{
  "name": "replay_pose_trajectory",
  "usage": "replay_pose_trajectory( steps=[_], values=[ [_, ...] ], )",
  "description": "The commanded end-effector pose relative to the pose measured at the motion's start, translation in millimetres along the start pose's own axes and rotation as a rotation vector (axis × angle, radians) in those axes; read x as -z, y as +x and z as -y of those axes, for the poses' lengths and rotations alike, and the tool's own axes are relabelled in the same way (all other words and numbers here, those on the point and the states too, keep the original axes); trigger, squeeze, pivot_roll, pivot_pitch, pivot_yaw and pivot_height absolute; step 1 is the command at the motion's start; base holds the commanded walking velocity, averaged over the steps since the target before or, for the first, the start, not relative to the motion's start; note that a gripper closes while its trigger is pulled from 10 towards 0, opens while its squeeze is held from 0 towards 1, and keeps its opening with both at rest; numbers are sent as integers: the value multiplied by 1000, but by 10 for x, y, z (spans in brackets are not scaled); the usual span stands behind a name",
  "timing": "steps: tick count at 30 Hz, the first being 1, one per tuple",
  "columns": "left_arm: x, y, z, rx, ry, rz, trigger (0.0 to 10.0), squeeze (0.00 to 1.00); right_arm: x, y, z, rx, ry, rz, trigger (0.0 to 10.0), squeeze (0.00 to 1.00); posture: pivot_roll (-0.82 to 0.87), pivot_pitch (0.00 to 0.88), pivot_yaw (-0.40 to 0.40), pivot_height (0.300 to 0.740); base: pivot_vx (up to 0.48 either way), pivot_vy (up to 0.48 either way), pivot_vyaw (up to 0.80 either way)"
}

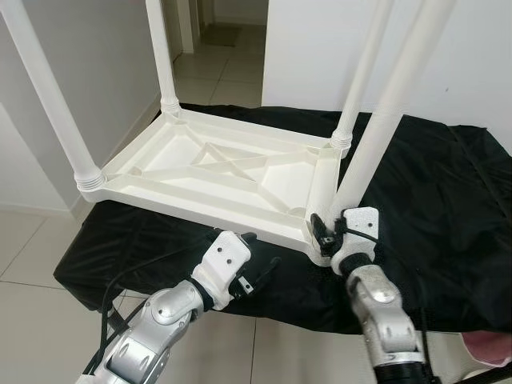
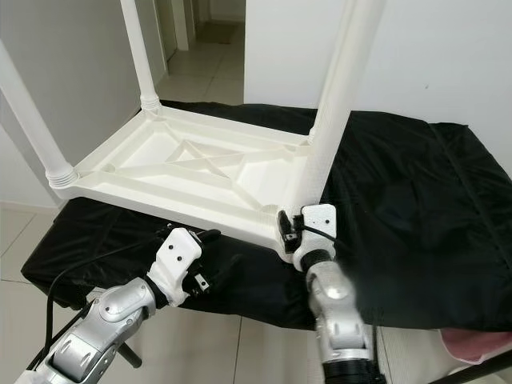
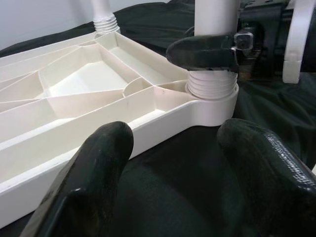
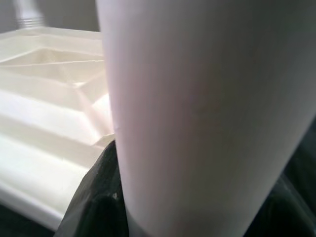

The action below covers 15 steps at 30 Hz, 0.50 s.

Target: Building children table

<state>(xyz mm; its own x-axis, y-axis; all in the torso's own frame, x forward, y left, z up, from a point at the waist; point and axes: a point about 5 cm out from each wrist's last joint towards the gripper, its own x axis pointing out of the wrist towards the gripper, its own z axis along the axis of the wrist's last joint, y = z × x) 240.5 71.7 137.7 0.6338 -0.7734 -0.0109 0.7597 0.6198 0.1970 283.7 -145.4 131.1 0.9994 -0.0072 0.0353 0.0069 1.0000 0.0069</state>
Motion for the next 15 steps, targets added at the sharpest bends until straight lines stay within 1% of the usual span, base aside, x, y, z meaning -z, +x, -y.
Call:
replay_pose_trajectory(
  steps=[1,2,3,5,10,15],
  values=[
    [14,-14,54,90,11,-10,10000,0,176,-115,21,172,13,-99,10000,0,-3,0,-11,740,0,0,0],
    [14,-14,54,90,11,-10,10000,0,176,-115,21,172,13,-99,10000,0,-3,0,-11,740,0,0,0],
    [12,-16,54,90,11,-10,10000,0,173,-148,-21,228,24,-102,10000,0,1,0,-11,740,0,0,0],
    [11,-17,53,90,11,-10,10000,0,163,-150,-33,229,19,-99,10000,0,1,0,-11,740,0,0,0],
    [13,-13,60,98,10,-10,10000,0,156,-139,-31,202,12,-104,10000,0,-4,0,-12,740,0,0,0],
    [-3,7,51,100,13,-4,10000,0,143,-139,-80,171,12,-99,10000,0,-5,0,-13,740,0,0,0]
  ],
)
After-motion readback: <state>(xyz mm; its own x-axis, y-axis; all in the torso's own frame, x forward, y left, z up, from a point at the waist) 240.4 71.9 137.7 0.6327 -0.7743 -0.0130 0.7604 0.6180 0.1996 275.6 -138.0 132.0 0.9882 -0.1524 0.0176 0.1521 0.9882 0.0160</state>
